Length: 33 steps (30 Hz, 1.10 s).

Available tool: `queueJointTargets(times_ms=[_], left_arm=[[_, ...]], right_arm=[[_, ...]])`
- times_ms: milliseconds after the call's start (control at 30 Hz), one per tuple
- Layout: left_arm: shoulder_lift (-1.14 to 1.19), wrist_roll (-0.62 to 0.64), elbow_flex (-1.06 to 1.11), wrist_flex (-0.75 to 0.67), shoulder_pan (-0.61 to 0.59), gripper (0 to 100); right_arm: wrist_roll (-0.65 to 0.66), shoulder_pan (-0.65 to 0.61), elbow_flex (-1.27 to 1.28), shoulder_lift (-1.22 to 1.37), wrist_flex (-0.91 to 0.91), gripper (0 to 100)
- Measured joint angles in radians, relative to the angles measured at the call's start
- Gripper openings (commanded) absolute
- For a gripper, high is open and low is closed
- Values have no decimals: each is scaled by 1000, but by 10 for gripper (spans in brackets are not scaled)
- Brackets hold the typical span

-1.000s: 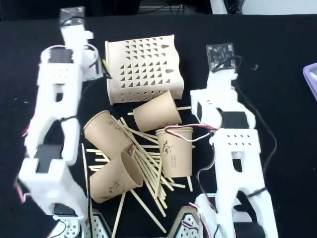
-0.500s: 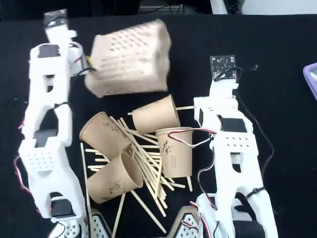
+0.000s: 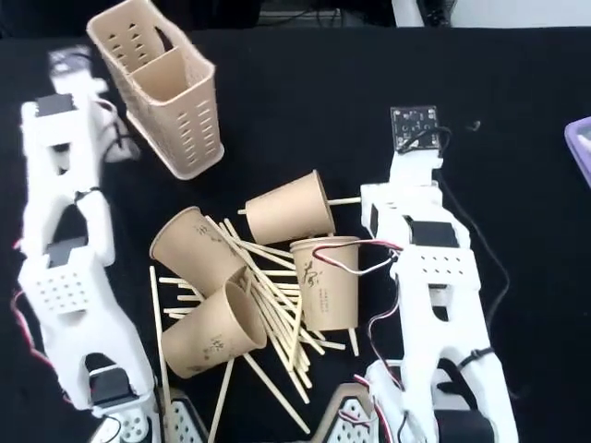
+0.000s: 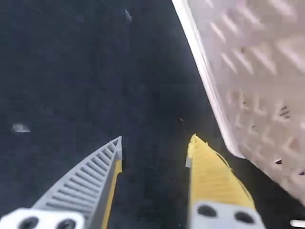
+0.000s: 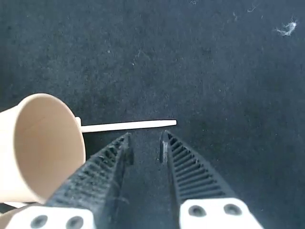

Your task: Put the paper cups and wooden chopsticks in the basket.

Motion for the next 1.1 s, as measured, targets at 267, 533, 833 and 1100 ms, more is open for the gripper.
queueJointTargets(times_ms=[267, 533, 833, 1100], left_arm=[[-132, 38, -285, 126, -55, 224], [-141, 299, -382, 242, 91, 225], [-121, 311, -319, 252, 204, 223], [-100, 310, -387, 252, 147, 224]], right_arm=[[0, 0, 0, 0, 0, 106], [0, 0, 2, 0, 0, 106], [0, 0, 2, 0, 0, 106], [0, 0, 2, 0, 0, 106]])
